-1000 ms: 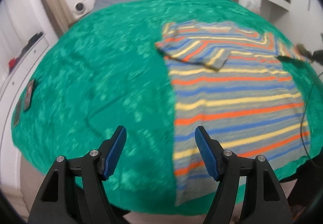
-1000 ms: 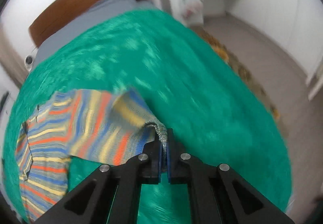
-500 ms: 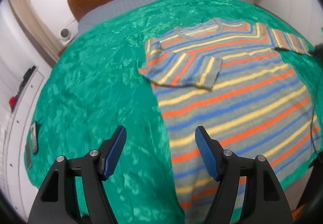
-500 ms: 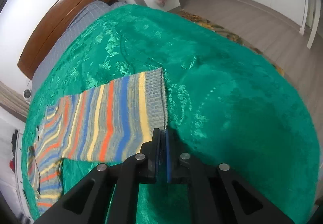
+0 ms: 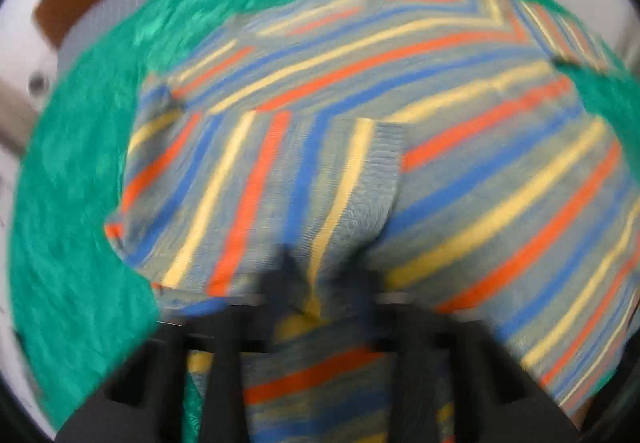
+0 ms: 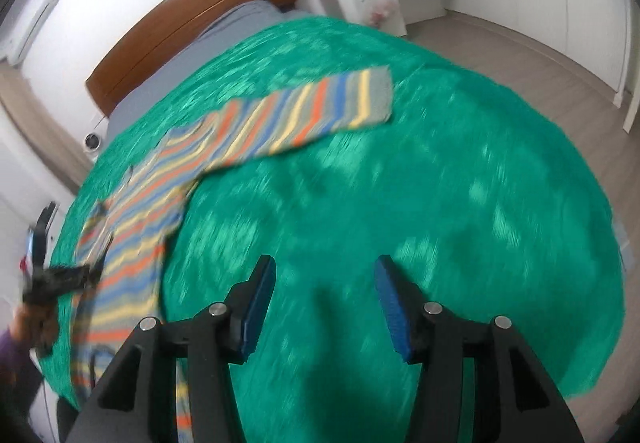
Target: Fold small clothes
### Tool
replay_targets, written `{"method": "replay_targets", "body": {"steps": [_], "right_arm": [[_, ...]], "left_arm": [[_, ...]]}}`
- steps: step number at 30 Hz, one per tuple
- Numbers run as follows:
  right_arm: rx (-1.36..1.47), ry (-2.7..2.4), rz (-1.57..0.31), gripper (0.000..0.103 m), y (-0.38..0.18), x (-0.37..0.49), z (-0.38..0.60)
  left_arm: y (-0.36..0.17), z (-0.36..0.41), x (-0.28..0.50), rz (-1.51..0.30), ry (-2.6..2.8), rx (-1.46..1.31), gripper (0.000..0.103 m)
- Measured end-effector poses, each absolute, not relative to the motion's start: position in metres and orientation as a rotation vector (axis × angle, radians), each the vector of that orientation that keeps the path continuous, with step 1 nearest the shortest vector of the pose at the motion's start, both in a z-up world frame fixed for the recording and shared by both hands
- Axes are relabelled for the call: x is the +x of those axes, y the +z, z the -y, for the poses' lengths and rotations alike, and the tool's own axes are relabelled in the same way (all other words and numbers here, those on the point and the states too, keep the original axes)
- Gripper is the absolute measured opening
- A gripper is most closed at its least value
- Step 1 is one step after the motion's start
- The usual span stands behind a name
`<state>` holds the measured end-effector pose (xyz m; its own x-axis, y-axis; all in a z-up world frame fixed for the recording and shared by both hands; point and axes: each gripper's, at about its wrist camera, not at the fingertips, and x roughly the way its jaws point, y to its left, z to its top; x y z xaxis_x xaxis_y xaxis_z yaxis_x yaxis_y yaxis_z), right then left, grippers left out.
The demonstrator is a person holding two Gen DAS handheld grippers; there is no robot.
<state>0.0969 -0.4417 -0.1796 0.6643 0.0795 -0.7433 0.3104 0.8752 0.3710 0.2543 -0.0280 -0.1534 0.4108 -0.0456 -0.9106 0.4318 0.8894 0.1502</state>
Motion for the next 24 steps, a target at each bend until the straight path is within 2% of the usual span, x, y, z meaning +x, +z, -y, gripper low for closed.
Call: {"method": "replay_targets", "body": {"steps": [4,8,13,24], "right_arm": [[0.474,-0.138,-0.817,0.051,-0.179,0.074,0.422],[0.469,-0.156,-0.759,0.051,-0.169,0.065,0.414],[0.45,-0.14,-0.776,0.051,-0.172,0.07,0.4],[0.414,-0.161,-0.809,0.051,-0.175,0.072,0.387]], "left_arm": [[-0.112,-0.026,0.261,-1.011,-0.181,0.218,0.003],[-0.091,-0.119,0.274,-0.961,0.132,0.079,0.002],[-0.115,-0.216,0.284,-1.008,0.475,0.017,0.002],[-0.162,-0.25,0.29,-1.073,0.535,-0.014,0.002]]}}
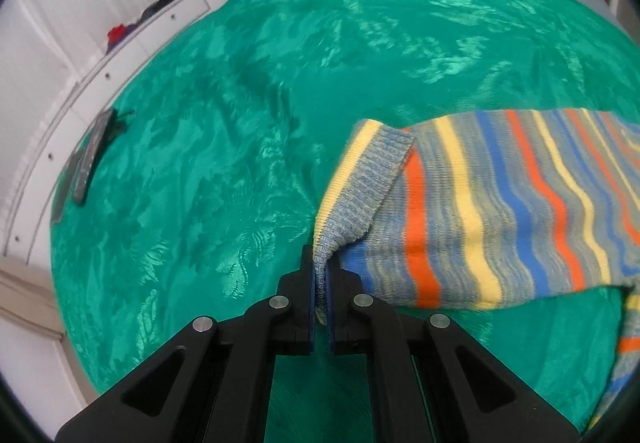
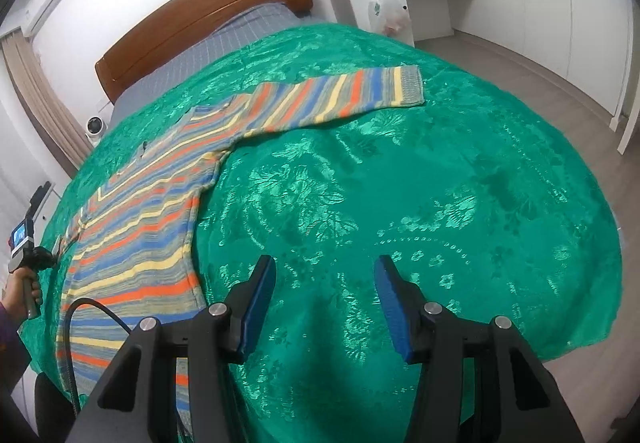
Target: Fold small clothes
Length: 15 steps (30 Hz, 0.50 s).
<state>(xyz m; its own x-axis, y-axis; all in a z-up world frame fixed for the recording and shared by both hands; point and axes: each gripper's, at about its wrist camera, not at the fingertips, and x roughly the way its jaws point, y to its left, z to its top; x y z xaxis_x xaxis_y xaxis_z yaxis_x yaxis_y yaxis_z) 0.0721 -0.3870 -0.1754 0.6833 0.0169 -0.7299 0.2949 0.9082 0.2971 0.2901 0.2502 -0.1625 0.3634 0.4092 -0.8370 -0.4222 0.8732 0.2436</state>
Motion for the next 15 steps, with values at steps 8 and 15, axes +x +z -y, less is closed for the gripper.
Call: {"method": "replay_targets", "body": {"steps": [8,15], "right_arm": [[0.354,-0.177,-0.803,0.051,-0.164,0.071,0.39],[0.072,-0.134,-0.782,0.074,-0.123,0.062,0.382]], "left_arm": [[-0.174,-0.252,0.291,-1.052,0.535,-0.015,0.004],[-0.135,-0.243,0.232,-1.003,0.345,-0.019,0.048]]}}
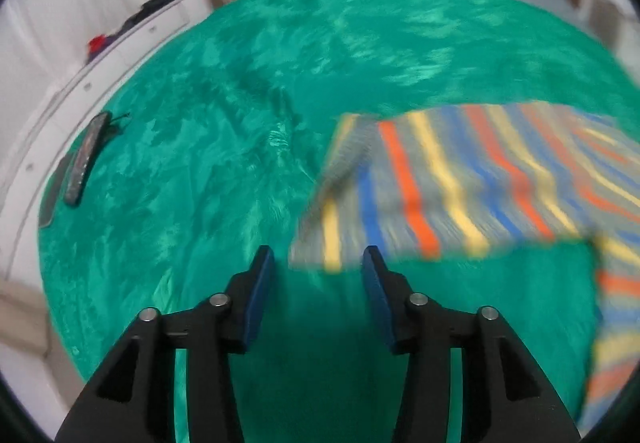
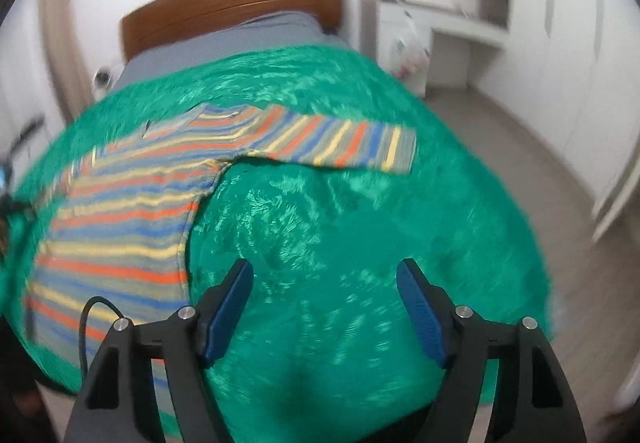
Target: Fold small clothes
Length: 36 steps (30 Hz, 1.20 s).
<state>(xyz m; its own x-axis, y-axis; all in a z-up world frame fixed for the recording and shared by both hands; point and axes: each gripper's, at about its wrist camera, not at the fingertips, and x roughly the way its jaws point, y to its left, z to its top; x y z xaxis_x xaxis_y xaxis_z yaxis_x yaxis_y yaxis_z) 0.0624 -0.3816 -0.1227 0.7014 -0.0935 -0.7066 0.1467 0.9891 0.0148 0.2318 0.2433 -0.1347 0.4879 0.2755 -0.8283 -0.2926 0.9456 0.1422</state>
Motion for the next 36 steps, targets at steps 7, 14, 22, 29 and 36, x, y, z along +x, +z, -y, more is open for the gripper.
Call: {"method": "replay_targets", "body": {"steps": [7,14,22,29,36], "right_arm": [[0.146,0.284,-1.051,0.073,-0.146,0.06,0.342],[0.412,0.416,-1.265,0.033,-0.222,0.074,0.313],[0.347,0.345,-1.267,0.006,-0.188,0.058,0.31],[0.338,0.256,-1.362,0.005,-0.237,0.074,0.305],[0.31,0.237,-1.35,0.006,-0.234,0.076,0.299]], "left_arm": [[-0.15,-0.172,0.093,-1.223,-0.18,-0.196,0.06],[-0.179,-0.104,0.046,-1.266,-0.271,-0.095,0.012],[-0.174,-0.114,0.028,-1.254,-0.259,-0.062,0.0],[-0.195,-0.114,0.033,-1.273,-0.224,-0.066,0.0],[-0.198,-0.107,0.029,-1.251,-0.218,-0.025,0.0]]}}
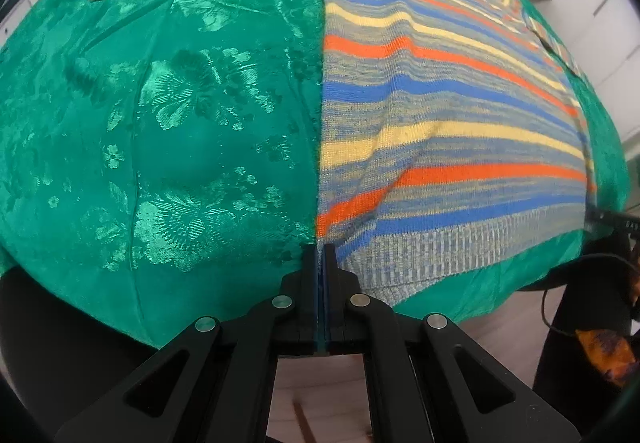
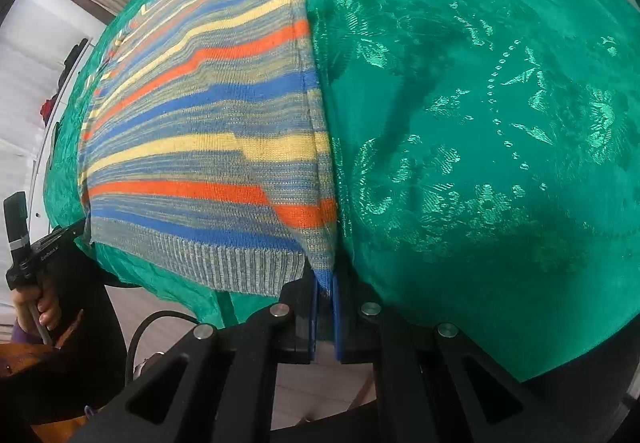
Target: Fold small clothes
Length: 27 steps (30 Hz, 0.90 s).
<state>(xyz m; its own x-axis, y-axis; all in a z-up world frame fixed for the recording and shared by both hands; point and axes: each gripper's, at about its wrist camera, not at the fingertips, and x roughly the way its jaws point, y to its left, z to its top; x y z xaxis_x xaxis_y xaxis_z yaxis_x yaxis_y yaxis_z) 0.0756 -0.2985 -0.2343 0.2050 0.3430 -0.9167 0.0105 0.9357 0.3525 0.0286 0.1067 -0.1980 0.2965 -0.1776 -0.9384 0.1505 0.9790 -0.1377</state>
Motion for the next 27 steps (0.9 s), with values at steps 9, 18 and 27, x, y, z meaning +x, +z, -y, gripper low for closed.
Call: {"method": "replay_targets", "body": {"steps": [9,18,27], "right_arm": [[0.249,0.153,-1.212,0.044,-0.205,0.049,0.306],[0.181,-0.104,-0.704,0.075,-0.135,0.03,0.31],[0.291,-0.147,-0.638,0.077,-0.156,0.047,0.314]], "left_arm": [[-0.157,-0.131,-0.001,-1.089,-0.134,-0.057,0.073],[-0.137,-0.164,0.036,-0.867,0.039,-0.113,0.091],[-0.18,-0.182,0.072,-0.911,0.141,-0.049,0.094]]}}
